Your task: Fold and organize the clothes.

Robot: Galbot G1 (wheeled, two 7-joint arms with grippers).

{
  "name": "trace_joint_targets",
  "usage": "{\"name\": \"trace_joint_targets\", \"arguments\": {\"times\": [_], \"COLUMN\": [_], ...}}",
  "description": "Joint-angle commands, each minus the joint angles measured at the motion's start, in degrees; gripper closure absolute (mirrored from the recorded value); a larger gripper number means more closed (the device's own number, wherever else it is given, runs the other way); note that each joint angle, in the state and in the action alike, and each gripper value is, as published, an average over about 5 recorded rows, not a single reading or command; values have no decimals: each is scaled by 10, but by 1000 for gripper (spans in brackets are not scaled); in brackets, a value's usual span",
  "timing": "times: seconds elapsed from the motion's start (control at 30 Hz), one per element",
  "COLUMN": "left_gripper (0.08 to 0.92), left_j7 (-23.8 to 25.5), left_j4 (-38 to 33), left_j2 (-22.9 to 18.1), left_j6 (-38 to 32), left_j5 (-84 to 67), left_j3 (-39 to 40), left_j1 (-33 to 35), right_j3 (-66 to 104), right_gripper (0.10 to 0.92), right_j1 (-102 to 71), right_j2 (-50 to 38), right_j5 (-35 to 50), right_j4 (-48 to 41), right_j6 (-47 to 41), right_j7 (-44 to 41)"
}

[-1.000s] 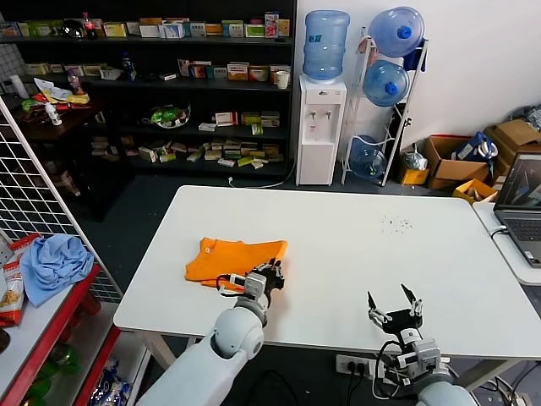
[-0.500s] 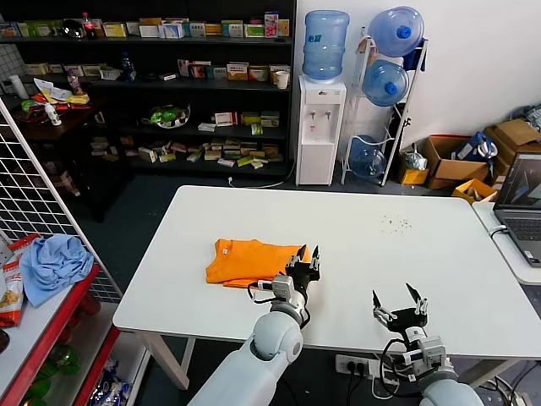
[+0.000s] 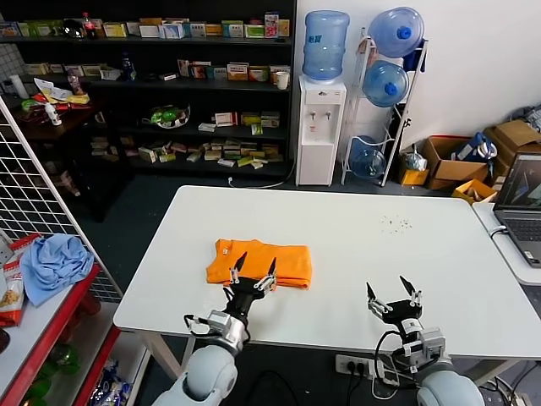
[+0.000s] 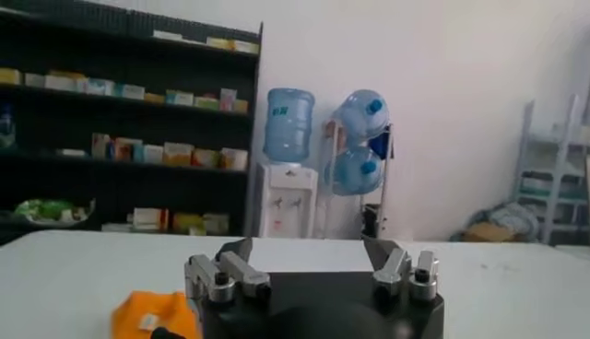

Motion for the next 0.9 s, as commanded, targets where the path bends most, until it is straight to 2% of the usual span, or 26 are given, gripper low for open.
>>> {"name": "trace_joint_targets", "arguments": {"times": [0.03,0.2,0.4,0.9], "left_gripper": [182,177,177,177], "left_j7": [35,34,44,51], "left_j4": [-49,-56,-60,-85], "left_j2": [106,112,114,118], "left_j6": [-50,-26,-20,-1], "left_j5": [109,110,107,92], "left_j3": [-132,-158,-172,-155], "left_j1": [110,126,133,131], "right_j3": [7,6,12,18], "right_gripper": [203,203,203,203], "right_j1": [16,14,22,11], "right_j2": [55,61,76,100], "right_j5": [-16,-30,-37,-74], "right_j4": [-9,-10,-15,-19], "right_j6": [11,40,34,42], "right_j7": [-31,-15,-17,-13]}}
